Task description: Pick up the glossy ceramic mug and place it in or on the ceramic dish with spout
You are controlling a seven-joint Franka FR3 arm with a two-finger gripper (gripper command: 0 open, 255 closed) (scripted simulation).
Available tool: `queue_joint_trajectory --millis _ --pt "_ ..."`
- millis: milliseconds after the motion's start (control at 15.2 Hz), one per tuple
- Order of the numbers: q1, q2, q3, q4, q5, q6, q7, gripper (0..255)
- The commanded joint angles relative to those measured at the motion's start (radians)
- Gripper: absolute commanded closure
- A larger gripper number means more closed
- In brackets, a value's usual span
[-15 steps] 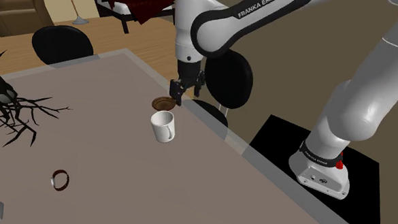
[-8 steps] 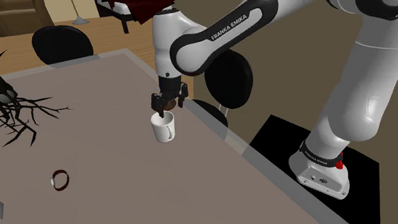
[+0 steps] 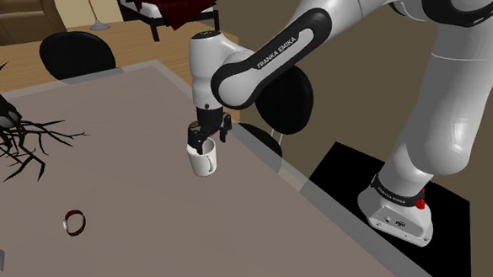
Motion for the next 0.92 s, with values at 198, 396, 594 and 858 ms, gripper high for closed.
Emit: queue_joint_trajectory --millis 198,396,594,858 --pt "0.001 0.003 0.000 -0.001 -0.002 0.004 0.001 0" --pt "0.001 0.003 0.000 -0.001 -0.001 0.004 0.001 255" --pt "0.001 0.003 0.000 -0.001 -0.001 0.004 0.001 255" --pt "0.001 0.003 0.000 -0.001 -0.002 0.004 0.001 255"
